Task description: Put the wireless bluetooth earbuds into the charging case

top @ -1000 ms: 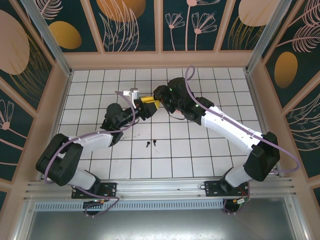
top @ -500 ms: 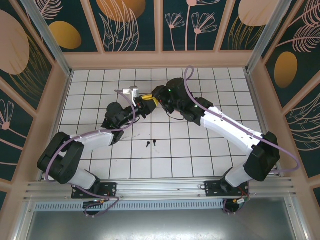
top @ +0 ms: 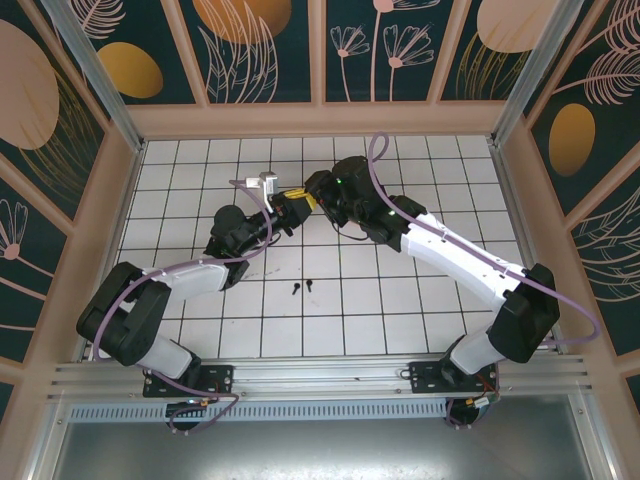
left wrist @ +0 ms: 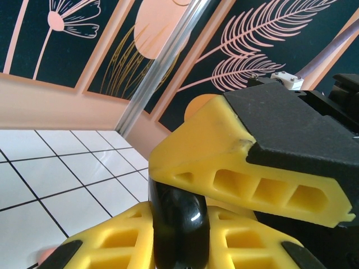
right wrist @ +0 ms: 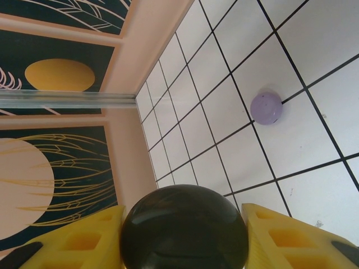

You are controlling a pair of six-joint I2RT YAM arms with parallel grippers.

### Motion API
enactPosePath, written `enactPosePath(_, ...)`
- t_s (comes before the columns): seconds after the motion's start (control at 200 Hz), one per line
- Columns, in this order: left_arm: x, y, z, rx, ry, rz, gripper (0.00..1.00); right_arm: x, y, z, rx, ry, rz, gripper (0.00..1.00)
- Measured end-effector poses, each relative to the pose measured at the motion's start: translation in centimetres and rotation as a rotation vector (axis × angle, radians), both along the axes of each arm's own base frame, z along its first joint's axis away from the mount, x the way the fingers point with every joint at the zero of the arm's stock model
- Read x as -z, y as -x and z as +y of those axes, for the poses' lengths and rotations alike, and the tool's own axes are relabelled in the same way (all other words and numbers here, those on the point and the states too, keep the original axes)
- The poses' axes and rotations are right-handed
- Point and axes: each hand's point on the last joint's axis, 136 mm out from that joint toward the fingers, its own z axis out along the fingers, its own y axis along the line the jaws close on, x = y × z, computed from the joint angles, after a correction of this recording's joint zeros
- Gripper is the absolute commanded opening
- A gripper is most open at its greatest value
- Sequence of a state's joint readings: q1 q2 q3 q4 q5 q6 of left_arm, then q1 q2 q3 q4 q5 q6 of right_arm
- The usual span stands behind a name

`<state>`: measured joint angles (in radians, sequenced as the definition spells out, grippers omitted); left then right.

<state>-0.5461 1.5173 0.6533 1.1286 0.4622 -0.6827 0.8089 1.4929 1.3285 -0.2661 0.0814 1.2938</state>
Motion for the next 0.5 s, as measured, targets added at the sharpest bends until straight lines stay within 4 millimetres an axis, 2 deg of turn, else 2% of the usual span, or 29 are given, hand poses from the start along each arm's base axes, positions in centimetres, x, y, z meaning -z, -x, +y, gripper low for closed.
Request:
enactPosePath(0.065, 0.0, 0.0, 0.0, -0.001, 0.002, -0.003, 0.0, 0.0, 0.0, 0.0, 0.002, -0.002, 0.0, 0.46)
enactPosePath(0.17, -0.2, 0.0, 0.0, 0.001, 0.007, -0.011, 0.0, -0.2, 0.0, 0.1, 0.003, -0.007, -0.003, 0.67)
enactPosePath(0.25, -0.4, 0.2, -0.1, 0.006, 0.013, -0.015, 0.0, -0.7, -0.1, 0.4, 0.002, -0.033, -0.015, 0.77)
enactPosePath(0.41, -1.0, 0.3, -0.1, 0.005, 0.03, -0.036, 0.0, -2.5, -0.2, -0.2, 0.011, -0.056, -0.058, 0.78)
enactPosePath(0.5, -1.4, 0.4, 0.0, 0.004, 0.037, -0.049, 0.0, -4.1, 0.1, -1.9, 0.041, -0.072, -0.099, 0.78)
